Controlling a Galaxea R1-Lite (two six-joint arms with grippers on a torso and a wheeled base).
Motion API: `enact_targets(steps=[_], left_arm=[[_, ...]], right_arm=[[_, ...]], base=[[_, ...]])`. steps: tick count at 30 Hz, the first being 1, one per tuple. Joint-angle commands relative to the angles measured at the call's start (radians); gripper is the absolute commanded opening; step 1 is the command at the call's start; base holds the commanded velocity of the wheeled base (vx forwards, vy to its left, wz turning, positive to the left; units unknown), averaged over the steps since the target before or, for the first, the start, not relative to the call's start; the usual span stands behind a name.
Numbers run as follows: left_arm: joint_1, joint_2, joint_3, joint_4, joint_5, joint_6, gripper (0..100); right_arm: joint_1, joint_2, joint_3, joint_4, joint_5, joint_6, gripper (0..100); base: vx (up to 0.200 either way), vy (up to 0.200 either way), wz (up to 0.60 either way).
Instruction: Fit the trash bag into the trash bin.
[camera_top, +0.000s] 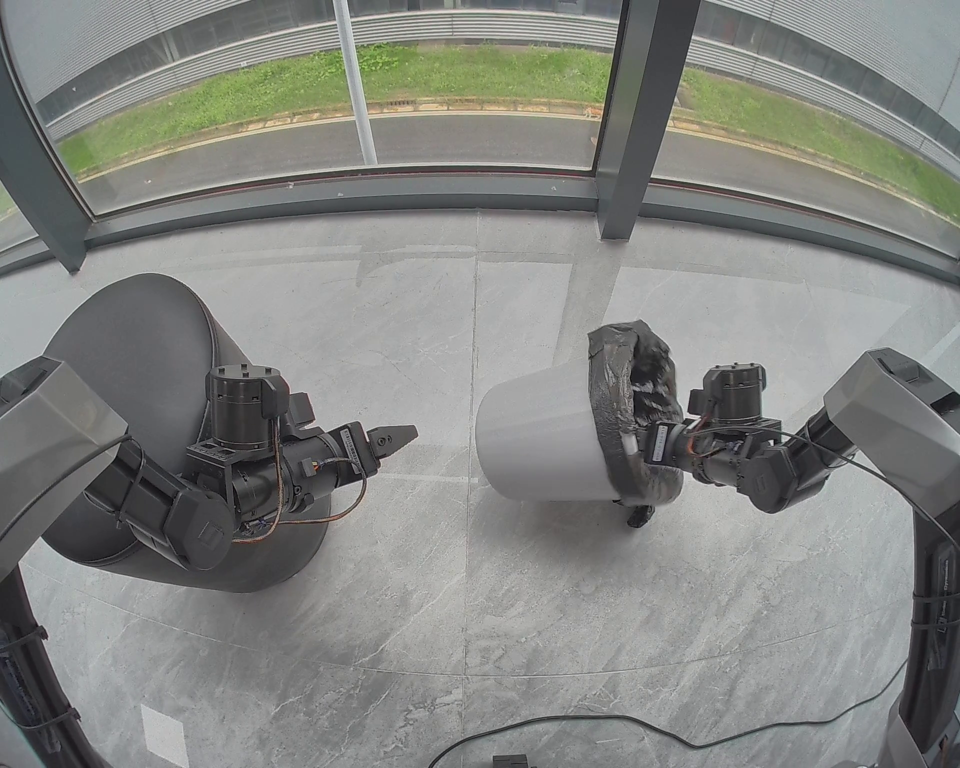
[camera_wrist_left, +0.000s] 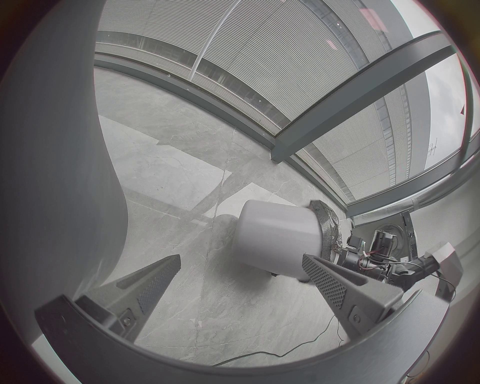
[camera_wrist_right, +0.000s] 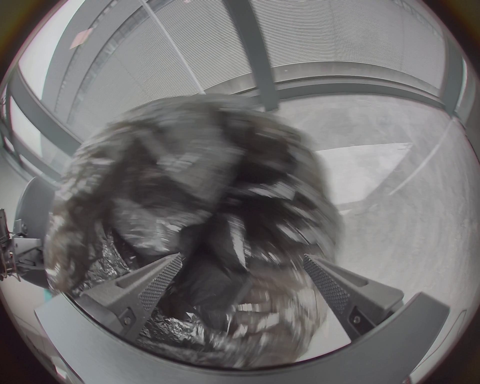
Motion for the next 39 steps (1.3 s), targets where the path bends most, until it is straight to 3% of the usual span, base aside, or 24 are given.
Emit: enact_targets(steps=[1, 7, 14, 30, 39], left_arm=[[0.000, 0.011, -0.003, -0.001, 0.000, 0.000, 100], [-0.001, 0.003, -0.002, -0.001, 0.000, 0.000, 100], [-0.001, 0.008, -0.002, -0.001, 0.002, -0.002, 100], [-0.001, 0.008, -0.002, -0.002, 0.002, -0.003, 100], [-0.003, 0.011, 0.000, -0.002, 0.002, -0.003, 100]], right_arm=[[0.105, -0.013, -0.081, 0.057, -0.002, 0.011, 100], [0.160, 0.038, -0.243, 0.195, -0.002, 0.038, 100], [0.140, 0.124, -0.399, 0.286, -0.053, 0.044, 100], [0.110, 0.125, -0.396, 0.306, -0.053, 0.046, 100], [0.038, 0.144, -0.459, 0.316, -0.056, 0.032, 100]], base=[[0.000, 0.000, 0.00], [0.000, 0.000, 0.00], [0.000, 0.000, 0.00], [0.000, 0.000, 0.00], [0.000, 0.000, 0.00]])
